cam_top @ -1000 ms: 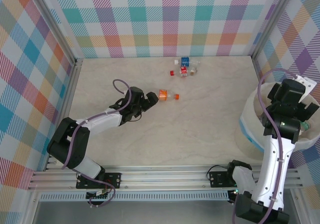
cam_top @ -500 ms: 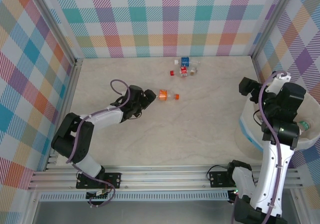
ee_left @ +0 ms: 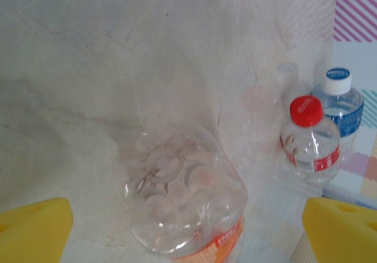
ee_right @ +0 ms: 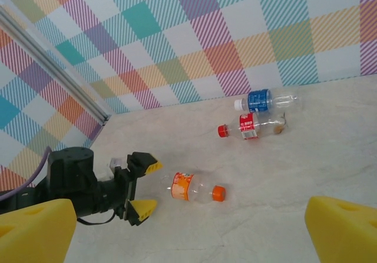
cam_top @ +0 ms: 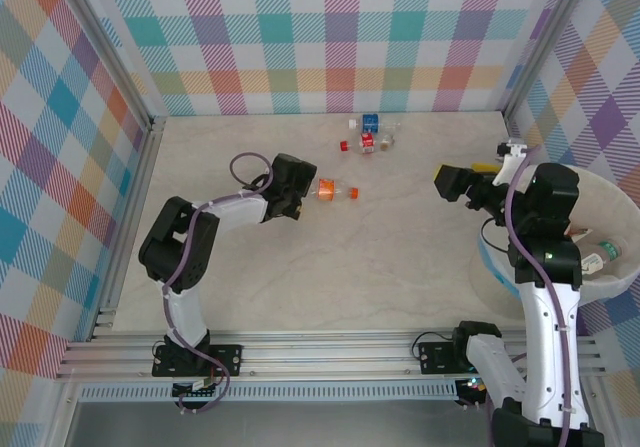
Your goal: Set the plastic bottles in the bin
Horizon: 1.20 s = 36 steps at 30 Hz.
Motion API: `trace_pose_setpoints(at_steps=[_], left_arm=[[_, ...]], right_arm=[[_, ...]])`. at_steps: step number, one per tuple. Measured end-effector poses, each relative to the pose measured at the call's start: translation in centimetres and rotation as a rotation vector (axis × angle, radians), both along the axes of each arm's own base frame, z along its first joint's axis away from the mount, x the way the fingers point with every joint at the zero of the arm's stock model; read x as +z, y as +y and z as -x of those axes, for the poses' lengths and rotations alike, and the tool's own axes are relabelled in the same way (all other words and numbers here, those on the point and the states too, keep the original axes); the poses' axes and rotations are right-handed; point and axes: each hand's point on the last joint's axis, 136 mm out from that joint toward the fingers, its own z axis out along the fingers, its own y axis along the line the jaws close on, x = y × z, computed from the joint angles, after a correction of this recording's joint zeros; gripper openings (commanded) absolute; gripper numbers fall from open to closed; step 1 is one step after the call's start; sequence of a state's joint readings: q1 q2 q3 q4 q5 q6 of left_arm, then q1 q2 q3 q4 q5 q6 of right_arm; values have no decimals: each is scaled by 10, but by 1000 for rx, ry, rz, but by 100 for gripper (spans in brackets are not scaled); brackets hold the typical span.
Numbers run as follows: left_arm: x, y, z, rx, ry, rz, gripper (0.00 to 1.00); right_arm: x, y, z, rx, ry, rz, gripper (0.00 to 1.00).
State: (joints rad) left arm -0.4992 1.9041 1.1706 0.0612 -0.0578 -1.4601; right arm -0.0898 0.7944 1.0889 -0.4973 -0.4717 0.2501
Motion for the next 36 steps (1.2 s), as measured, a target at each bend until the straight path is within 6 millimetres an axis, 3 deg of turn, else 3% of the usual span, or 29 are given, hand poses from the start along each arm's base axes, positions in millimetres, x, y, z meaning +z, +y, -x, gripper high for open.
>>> trace_pose_setpoints(at_steps=[6,11,17,21,27,32,36], left_arm=[[-16,-3,-9,61,56,21,98],[-21,-6,-15,80,75,32,82],[-29,-16,-27,60,74,40,62],[-28,-21,-32,34,44,50,57],[-23,-24,-33,-79,-53,34,55],[6,-25,-28,-244,-147,-47,55],[64,-35,-17,-390,-282,-58,55]], right_arm=[[1,1,3,0,-7,6,100],[2,7,6,28,-11,1,100],[-9,29,8,115,19,7,100],[-21,48,3,178,49,27,100],[-55,74,-6,223,124,94,100],[-77,92,-14,255,164,156,100],[-98,108,-31,261,216,165,100]])
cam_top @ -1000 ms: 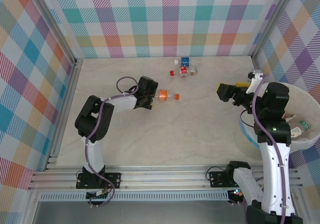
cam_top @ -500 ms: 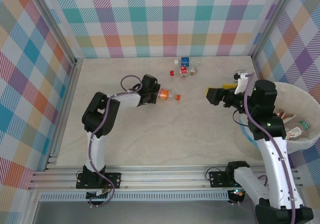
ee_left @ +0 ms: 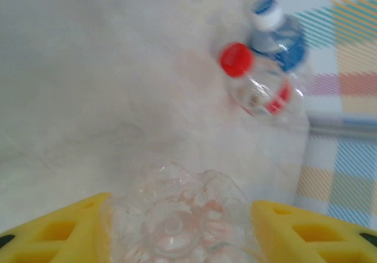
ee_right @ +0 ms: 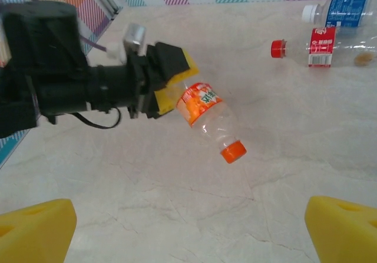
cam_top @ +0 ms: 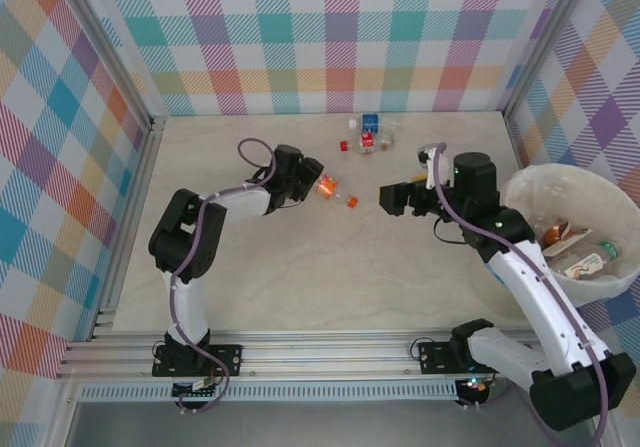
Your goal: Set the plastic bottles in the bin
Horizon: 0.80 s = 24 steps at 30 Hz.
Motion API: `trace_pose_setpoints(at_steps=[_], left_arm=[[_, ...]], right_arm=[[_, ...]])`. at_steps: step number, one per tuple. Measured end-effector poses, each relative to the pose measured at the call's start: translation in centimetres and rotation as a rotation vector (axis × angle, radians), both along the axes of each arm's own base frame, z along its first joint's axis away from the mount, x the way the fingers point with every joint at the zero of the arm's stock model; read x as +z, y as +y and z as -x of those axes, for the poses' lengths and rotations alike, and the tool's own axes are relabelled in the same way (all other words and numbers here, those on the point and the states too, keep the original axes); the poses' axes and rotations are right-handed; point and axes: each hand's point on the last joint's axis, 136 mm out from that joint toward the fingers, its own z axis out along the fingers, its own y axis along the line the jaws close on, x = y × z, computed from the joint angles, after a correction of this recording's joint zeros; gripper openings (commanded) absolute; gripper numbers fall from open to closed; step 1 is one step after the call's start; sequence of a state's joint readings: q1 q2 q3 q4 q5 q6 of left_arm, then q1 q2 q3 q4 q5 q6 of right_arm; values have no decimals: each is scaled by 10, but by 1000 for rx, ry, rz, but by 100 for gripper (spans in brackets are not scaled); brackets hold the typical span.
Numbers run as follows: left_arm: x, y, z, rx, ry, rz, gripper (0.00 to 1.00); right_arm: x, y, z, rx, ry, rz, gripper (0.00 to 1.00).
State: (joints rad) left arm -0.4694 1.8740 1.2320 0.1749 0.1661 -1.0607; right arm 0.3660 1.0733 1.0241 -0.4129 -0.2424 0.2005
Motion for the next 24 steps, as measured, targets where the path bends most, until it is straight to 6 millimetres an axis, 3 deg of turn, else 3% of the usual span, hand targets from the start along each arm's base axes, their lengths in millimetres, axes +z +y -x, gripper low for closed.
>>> trace_pose_setpoints(at_steps=[5,10,14,20,24], left_arm=[[69,-17,25,-206,-168,27,57],[110,-28,55,-394,-303,23,57],[131,-22,76,-458,-386,-18,57],[154,-18,93,-507,-462,-42,56],[157,-19,98,-531,-474,-43,55]], right_arm=[[-21,26,-21,43,59,-41,100],[-47,62,-25,139,128,-12,100],[-49,83,-26,205,134,-36,100],[-34,113,-27,309,107,-114,99],[-27,128,-29,349,93,-144,89]])
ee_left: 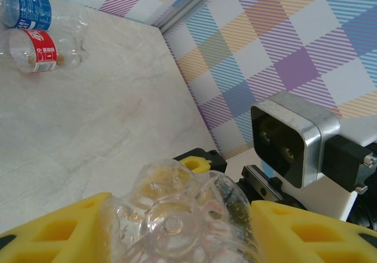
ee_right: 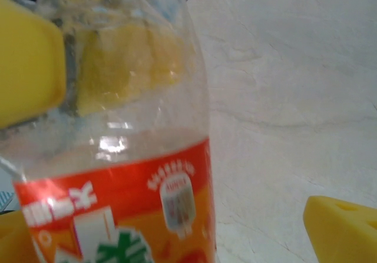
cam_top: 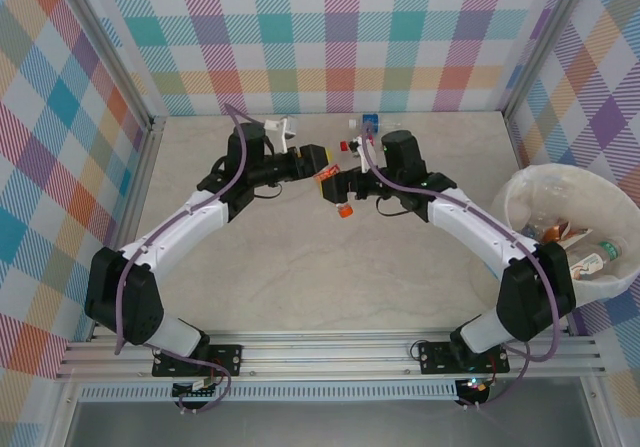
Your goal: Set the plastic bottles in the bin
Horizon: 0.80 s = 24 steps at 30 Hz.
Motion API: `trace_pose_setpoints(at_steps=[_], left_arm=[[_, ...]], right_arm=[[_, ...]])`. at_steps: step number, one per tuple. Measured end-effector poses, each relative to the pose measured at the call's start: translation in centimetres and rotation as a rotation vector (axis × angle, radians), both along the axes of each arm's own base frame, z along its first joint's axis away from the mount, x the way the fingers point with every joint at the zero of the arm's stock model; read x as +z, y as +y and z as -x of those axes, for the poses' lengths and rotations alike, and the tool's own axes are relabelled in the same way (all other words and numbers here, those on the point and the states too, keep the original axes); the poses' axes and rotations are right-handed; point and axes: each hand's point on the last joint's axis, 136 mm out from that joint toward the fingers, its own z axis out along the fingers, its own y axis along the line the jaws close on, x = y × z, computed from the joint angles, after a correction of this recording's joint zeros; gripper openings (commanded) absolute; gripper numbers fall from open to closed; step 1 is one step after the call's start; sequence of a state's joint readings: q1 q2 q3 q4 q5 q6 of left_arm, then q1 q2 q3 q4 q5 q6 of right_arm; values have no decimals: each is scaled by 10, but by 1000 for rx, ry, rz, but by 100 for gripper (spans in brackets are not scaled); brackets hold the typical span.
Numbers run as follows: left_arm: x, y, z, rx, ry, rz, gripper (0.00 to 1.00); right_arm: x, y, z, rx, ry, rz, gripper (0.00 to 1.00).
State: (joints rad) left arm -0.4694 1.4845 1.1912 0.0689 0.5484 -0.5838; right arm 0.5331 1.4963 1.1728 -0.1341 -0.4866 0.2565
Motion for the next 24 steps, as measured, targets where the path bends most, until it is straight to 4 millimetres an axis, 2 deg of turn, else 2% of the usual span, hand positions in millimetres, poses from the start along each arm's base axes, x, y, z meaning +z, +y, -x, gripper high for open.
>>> trace_pose_setpoints(at_steps=[4,8,9,13,14,20,24], left_arm=[[-4,0,2,-10,13,-9,56],[-3,-1,4,-18,14,-6,60],[-3,-1,4,-20,15,-6,63],[-3,-2,5,-28,18,-1,98],[-3,-2,5,-25,22,1,100],[-2,3,5,4,15,0,100],[2,21,0,126,4,-6,100]], right_arm=[[3,8,4,29,-3,-24,73],[9,11,5,34,-14,-42,61],[10,11,5,34,-17,-43,59],[14,9,8,26,-36,-46,56],[15,7,8,18,-42,-43,55],[19,-6,7,-43,-82,1,52],[16,-24,7,-99,-105,79,52]])
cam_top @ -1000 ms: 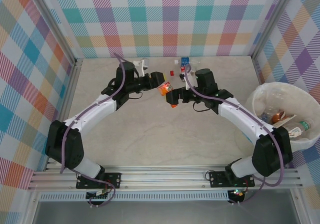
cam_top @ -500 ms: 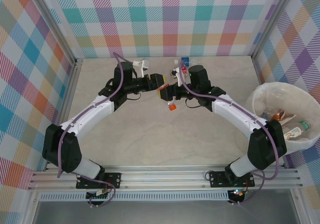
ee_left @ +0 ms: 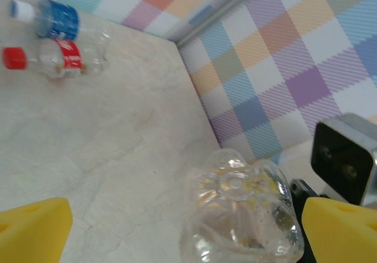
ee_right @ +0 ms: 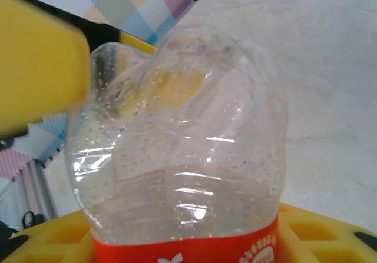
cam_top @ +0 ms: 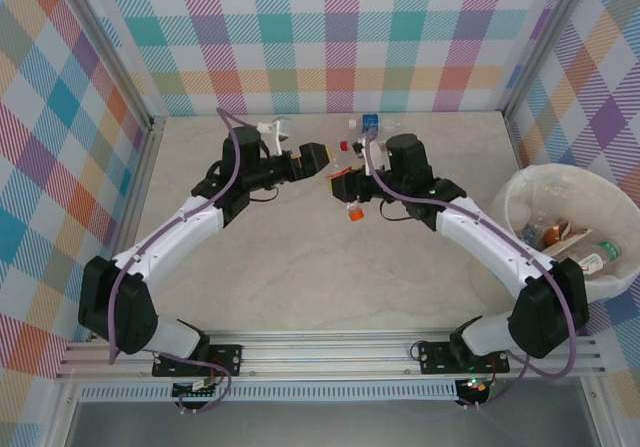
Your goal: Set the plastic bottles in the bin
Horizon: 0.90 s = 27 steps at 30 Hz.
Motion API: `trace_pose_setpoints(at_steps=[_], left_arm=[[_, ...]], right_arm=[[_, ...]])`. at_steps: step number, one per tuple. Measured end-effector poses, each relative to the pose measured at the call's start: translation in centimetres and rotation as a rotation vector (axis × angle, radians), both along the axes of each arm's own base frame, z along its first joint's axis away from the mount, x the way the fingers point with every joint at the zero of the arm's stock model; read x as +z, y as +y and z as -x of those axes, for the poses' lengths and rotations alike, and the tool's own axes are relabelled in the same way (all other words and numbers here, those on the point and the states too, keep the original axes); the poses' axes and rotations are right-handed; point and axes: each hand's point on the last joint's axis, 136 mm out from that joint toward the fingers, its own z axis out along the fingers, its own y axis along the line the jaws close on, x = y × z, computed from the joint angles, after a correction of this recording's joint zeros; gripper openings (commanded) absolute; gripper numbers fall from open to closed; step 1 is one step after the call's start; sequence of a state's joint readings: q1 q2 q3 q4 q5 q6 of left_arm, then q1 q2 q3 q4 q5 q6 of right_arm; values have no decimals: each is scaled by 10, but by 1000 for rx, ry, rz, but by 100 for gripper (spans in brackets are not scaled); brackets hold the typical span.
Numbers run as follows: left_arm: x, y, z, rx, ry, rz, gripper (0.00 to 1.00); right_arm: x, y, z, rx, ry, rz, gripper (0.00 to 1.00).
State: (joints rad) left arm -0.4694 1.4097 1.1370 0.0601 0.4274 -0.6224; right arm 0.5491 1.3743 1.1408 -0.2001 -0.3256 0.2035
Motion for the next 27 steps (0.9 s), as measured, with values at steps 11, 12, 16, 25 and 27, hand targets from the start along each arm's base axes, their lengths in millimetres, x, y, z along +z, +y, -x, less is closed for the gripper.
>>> trace_pose_setpoints(at_steps=[11,12,16,25,27], left_arm=[[-37,54,-10,314,18,-84,100],[-41,57,-10,327,26,-90,100],[-49,61,-12,358,41,-100,100],[-56,60,-18,373,59,-90,100],[-58,60,-19,373,64,-94,100]], right_arm=[[49,-117,10,-336,-166,229,52],[59,-132,13,-386,-193,258,52],[100,-192,31,-598,-309,375,52],[150,-333,82,-1180,-458,687,53],[151,-362,93,-1309,-449,782,55]])
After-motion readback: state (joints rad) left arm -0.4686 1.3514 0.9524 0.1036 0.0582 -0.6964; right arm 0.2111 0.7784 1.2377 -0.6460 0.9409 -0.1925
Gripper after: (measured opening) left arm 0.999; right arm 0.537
